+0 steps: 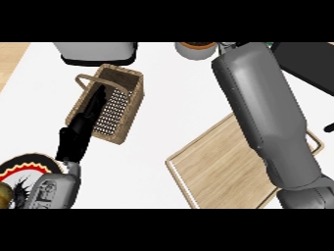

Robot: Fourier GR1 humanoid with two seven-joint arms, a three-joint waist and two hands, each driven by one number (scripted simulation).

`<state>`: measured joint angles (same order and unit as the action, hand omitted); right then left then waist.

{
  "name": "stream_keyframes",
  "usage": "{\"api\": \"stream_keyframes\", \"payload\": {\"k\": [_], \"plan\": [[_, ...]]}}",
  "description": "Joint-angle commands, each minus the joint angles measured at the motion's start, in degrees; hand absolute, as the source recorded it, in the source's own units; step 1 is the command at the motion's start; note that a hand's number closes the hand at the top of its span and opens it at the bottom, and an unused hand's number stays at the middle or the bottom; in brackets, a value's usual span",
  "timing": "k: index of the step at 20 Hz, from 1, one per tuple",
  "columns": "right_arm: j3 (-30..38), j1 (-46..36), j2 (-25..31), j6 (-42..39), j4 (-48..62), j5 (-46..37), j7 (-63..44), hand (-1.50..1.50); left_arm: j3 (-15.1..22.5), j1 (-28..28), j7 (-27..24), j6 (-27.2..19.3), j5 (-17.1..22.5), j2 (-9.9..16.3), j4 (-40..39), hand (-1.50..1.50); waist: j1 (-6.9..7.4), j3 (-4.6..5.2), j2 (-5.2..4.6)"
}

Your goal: Pick the pear from the tray and place it in the tiered shelf

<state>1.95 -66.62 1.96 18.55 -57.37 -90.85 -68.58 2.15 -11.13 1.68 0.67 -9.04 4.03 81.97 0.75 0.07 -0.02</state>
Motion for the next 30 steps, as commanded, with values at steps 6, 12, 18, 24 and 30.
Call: {"api": "stream_keyframes", "payload": {"k": [6,12,18,24,30], "plan": [[8.22,-5.49,4.72,-1.49,2.48,-4.94,-6.13,1.50,-0.50,2.09,-2.04,0.46,0.59,0.15,0.12,0.00,-0.16,-0.03,-0.08],[10.92,-7.81,7.78,-5.22,1.82,-8.08,-3.60,1.50,-0.43,1.67,-0.77,0.32,0.62,-0.17,1.21,0.00,-0.31,-0.04,0.07],[14.03,-5.71,11.66,-2.51,4.92,-7.37,2.67,1.50,-1.36,1.07,-2.58,1.08,0.72,0.74,-1.08,0.00,-0.35,-0.05,-0.09],[14.35,-7.65,14.74,-0.95,11.84,-9.48,5.46,1.50,-1.43,0.21,0.12,1.39,1.19,0.78,1.73,0.00,0.19,-0.05,-0.21],[13.80,-3.76,17.04,4.70,17.56,-11.93,9.67,1.50,-2.55,-2.11,-0.23,1.53,1.16,1.32,-1.14,0.00,0.15,-0.05,-0.42]]}}
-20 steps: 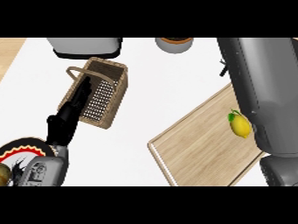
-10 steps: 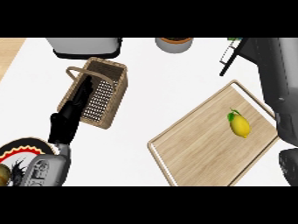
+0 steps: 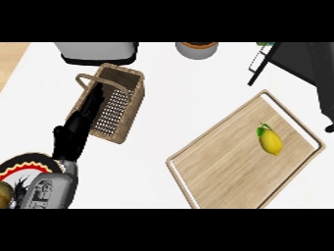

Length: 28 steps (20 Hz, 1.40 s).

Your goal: Pick the pear from the tray and place it in the tiered shelf

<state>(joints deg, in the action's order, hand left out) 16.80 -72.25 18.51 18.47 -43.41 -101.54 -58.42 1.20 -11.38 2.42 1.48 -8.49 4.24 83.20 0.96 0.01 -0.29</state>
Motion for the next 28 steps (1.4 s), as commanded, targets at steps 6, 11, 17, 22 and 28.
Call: {"api": "stream_keyframes", "payload": {"k": [6,11,17,22,28], "plan": [[1.20,-0.15,4.08,12.14,10.87,-2.23,-2.01,1.50,1.01,-1.63,1.64,-0.66,-1.03,-1.14,-0.03,0.00,0.80,-0.02,-0.33],[7.06,3.79,3.59,26.78,4.24,9.42,6.94,1.50,0.04,0.15,-0.67,0.27,-0.10,-0.34,-1.33,0.00,0.25,-0.09,-0.25],[9.29,5.83,6.86,32.84,10.36,13.33,13.26,1.50,1.90,0.27,-0.59,-1.94,-2.20,-2.28,-0.05,0.00,0.31,-0.07,-0.14],[10.63,4.19,9.88,34.13,13.81,17.26,18.20,1.50,0.38,-0.09,-2.26,-1.12,-1.47,-1.19,-1.98,0.00,0.18,-0.04,-0.23],[9.23,7.08,10.86,24.94,13.31,2.37,-4.22,-1.50,2.08,2.03,-0.71,-1.72,-2.14,-2.55,-0.02,0.00,-0.34,0.02,0.16]]}}
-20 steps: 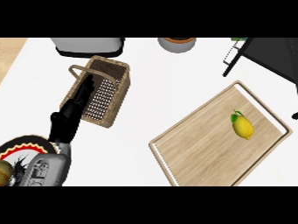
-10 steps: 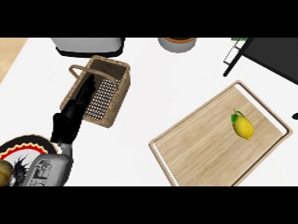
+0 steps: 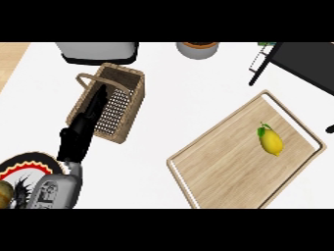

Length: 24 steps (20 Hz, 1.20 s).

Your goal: Pick the pear from the tray and place it in the tiered shelf

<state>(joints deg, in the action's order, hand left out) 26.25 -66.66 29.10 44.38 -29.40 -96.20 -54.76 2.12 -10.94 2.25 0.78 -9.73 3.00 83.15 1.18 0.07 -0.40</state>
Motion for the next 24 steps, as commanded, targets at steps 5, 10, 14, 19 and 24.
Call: {"api": "stream_keyframes", "payload": {"k": [5,10,14,19,24], "plan": [[0.44,1.89,-1.86,4.04,-3.48,-1.38,-8.29,-1.50,0.61,1.15,-0.93,-1.75,-0.99,-1.53,0.07,0.00,-0.36,-0.08,0.16],[1.77,2.48,-3.27,6.20,-9.21,5.87,-2.33,-1.50,-2.56,-0.68,-0.28,0.88,1.06,1.90,-1.02,0.00,-1.09,-0.08,0.45],[2.05,2.52,-2.72,4.47,-10.61,12.38,2.79,-1.50,-0.45,1.70,2.82,1.43,1.18,0.87,4.24,0.00,-0.73,-0.10,0.51],[1.31,0.66,-1.23,5.44,-13.78,13.35,1.07,-1.50,-0.11,1.60,0.02,-0.21,-0.21,-0.31,1.45,0.00,-0.66,-0.07,0.32],[1.57,-0.14,-3.46,8.13,-25.90,13.08,-1.58,-1.50,-1.74,2.99,-2.31,0.92,0.86,1.05,-0.39,0.00,-1.68,0.01,0.87]]}}
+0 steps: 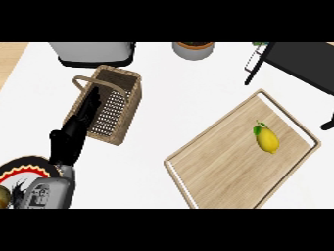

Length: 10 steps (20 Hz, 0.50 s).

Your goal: Pick the pear from the tray and place it in the tiered shelf

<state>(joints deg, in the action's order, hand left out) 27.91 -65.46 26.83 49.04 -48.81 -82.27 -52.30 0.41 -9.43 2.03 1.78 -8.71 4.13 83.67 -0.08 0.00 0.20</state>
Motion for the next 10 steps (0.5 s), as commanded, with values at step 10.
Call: {"api": "stream_keyframes", "payload": {"k": [10], "plan": [[6.06,7.71,-2.54,-19.12,-32.82,-4.58,-16.07,-1.50,-1.75,1.37,-1.62,-0.98,-0.22,0.84,-0.98,0.00,-2.85,0.10,0.99]]}}
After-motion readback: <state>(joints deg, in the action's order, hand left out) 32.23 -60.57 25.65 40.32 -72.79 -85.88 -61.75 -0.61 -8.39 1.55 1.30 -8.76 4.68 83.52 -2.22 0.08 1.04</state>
